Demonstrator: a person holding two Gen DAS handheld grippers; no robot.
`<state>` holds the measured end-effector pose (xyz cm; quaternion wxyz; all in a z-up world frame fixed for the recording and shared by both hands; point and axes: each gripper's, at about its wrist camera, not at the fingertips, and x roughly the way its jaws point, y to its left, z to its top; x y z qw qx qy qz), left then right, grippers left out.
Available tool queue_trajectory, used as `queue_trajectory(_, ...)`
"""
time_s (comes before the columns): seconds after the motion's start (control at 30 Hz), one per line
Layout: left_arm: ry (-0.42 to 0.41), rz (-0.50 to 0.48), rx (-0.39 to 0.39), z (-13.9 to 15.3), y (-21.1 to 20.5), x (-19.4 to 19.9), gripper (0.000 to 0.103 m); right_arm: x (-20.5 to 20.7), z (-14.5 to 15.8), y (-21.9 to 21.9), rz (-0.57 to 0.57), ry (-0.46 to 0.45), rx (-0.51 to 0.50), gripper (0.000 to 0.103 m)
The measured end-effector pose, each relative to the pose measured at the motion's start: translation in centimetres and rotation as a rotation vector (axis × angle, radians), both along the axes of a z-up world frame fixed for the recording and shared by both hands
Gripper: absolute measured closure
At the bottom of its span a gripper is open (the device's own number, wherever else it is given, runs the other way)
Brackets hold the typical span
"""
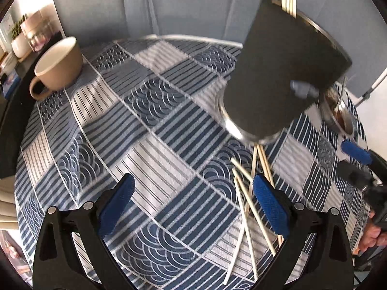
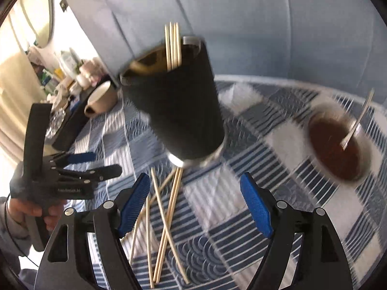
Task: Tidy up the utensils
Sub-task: 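Pull both open tools back from the holder toward the loose chopsticks, then lower the left tool onto a chopstick while the right tool closes on another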
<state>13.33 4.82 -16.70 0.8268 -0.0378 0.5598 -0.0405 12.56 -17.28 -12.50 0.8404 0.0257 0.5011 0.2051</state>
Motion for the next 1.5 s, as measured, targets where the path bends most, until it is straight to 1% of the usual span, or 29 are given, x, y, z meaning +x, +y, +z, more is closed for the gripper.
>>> queue_trajectory(0.17,0.028,-0.024,0.027,-1.8,-1.6,-1.2,0.007,-1.1,-2.6,0.3,0.045,0.051,-0.048,0.030)
queue_trajectory(0.27,0.060,-0.021,0.031,-3.2,-2.3,-1.7,0.007,-1.4,-3.5,0.7,0.076,0.058,-0.086,0.030)
queue_trajectory(0.37,0.083,-0.023,0.039,-4.0,-2.6,-1.9,0.007,-1.8,-4.3,1.0,0.104,0.061,-0.124,0.030)
queue_trajectory(0.57,0.106,-0.031,0.074,-4.9,-3.4,-1.9,0.007,-2.8,-5.3,1.6,0.169,0.065,-0.158,0.030)
queue_trajectory(0.7,0.117,-0.026,0.126,-5.4,-4.1,-1.4,0.006,-3.5,-5.7,2.7,0.237,0.045,-0.196,0.031)
queue_trajectory(0.8,0.109,-0.023,0.138,-5.4,-4.4,-1.1,0.006,-3.5,-5.9,3.4,0.263,0.039,-0.216,0.031)
queue_trajectory(0.87,0.122,-0.006,0.159,-5.6,-4.2,-1.0,0.011,-3.2,-6.0,3.8,0.265,0.040,-0.224,0.032)
queue_trajectory(0.93,0.119,0.014,0.121,-5.5,-3.7,-1.0,0.015,-2.7,-6.2,4.2,0.267,0.048,-0.235,0.032)
queue_trajectory(1.0,0.114,0.021,0.121,-5.3,-3.6,-1.1,0.018,-2.0,-6.5,4.9,0.272,0.081,-0.270,0.032)
queue_trajectory(1.07,0.114,0.023,0.119,-5.2,-3.4,-1.0,0.022,-1.4,-6.5,5.4,0.266,0.089,-0.274,0.035)
queue_trajectory(1.1,0.113,0.024,0.117,-5.1,-3.3,-0.9,0.026,-1.2,-6.5,5.6,0.267,0.098,-0.270,0.041)
queue_trajectory(1.17,0.114,0.033,0.115,-4.8,-2.9,-0.9,0.033,-0.8,-6.5,6.0,0.267,0.106,-0.282,0.047)
queue_trajectory(1.2,0.115,0.041,0.113,-4.6,-2.3,-0.8,0.037,-0.6,-6.4,6.3,0.278,0.109,-0.288,0.052)
queue_trajectory(1.27,0.114,0.050,0.111,-4.4,-1.9,-0.8,0.044,-0.4,-6.3,6.8,0.300,0.122,-0.275,0.066)
queue_trajectory(1.3,0.111,0.051,0.109,-4.3,-1.8,-0.8,0.049,-0.4,-6.3,7.3,0.309,0.130,-0.265,0.077)
queue_trajectory(1.33,0.106,0.054,0.106,-4.2,-1.5,-0.8,0.052,-0.4,-6.3,7.4,0.327,0.142,-0.247,0.085)
queue_trajectory(1.37,0.103,0.056,0.105,-4.0,-0.9,-1.2,0.055,-0.5,-6.4,7.6,0.340,0.144,-0.241,0.088)
queue_trajectory(1.4,0.100,0.059,0.104,-4.2,-1.0,-1.2,0.060,-0.6,-6.3,7.6,0.344,0.145,-0.239,0.090)
queue_trajectory(1.43,0.098,0.065,0.100,-4.1,-0.7,-1.3,0.069,-0.6,-6.3,7.7,0.340,0.151,-0.236,0.091)
queue_trajectory(1.47,0.099,0.073,0.093,-4.0,-0.1,-1.4,0.074,-0.4,-6.3,7.7,0.328,0.163,-0.227,0.092)
queue_trajectory(1.5,0.103,0.083,0.083,-4.0,0.3,-1.4,0.083,-0.4,-6.3,7.3,0.319,0.171,-0.214,0.094)
